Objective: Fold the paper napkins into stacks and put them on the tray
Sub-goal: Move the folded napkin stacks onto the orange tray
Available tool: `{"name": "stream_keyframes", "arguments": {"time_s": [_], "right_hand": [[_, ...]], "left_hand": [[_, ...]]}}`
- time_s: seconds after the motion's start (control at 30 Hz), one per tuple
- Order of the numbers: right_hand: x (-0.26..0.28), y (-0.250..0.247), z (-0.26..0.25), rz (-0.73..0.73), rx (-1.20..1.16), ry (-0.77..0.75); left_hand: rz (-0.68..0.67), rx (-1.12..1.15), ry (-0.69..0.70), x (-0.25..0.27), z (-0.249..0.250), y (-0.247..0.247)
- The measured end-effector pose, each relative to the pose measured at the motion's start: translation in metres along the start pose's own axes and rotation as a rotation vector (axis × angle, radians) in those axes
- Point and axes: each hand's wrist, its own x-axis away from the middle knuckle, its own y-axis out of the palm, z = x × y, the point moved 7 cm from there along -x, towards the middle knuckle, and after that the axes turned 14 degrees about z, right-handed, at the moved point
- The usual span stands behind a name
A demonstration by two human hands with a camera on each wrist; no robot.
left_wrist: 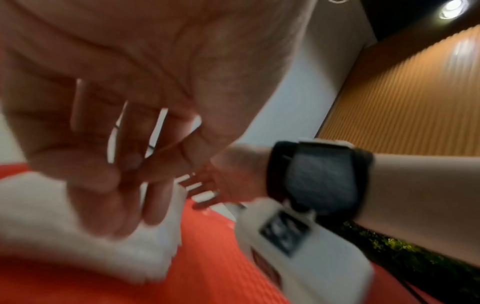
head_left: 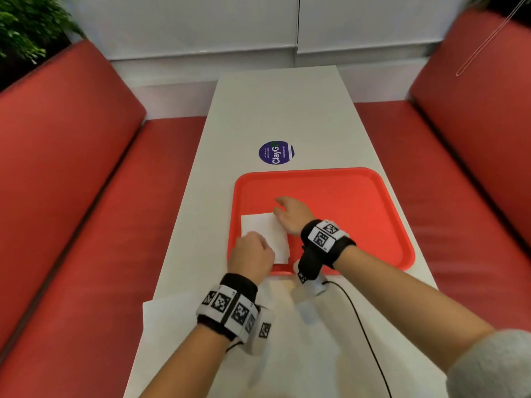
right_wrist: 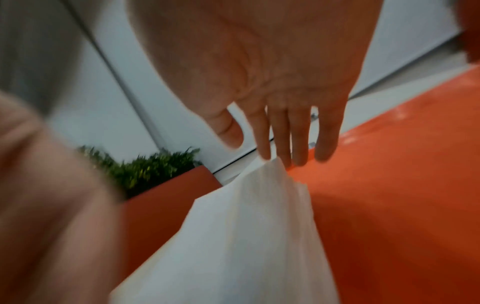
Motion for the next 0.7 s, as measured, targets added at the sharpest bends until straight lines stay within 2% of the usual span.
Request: {"name": "stream_keyframes", "arguments": {"time_s": [0.07,0.1,0.2,0.3,0.43,0.53,0.63,0.7], "right_hand": [[-0.005,0.007,-0.012,-0.137,0.115,-0.061],[-0.006,0.011,-0.015,-0.195,0.159,-0.080],[-0.010,0.024,-0.016,-0.335,0.267,-0.099],[-0.009,0.032,-0.014,-0.397,0.331,-0.103],[-0.013,0.035,-0.015,-0.372,0.342,-0.101],[-0.016,0.022,-0.024,-0.247,0.297,-0.157],[0.002,0.002,-0.047,-0.131,0.170,-0.252],[0.029,0.001,-0.061,-0.152,-0.024,-0.235]], "left_hand": [[-0.150,-0.096,0.000,0.011,-0.010,0.022],[-0.168,-0.133,0.006,0.014,-0.015,0.027],[-0.153,-0.222,0.033,0.016,-0.017,0.026],[-0.118,-0.243,0.044,0.013,-0.015,0.016],[-0.145,-0.251,0.042,0.010,-0.010,0.007],[-0.140,-0.135,0.041,0.022,-0.010,-0.018],[-0.026,0.148,-0.011,0.037,-0.026,-0.078],[0.123,0.243,-0.101,0.046,-0.057,-0.123]]}}
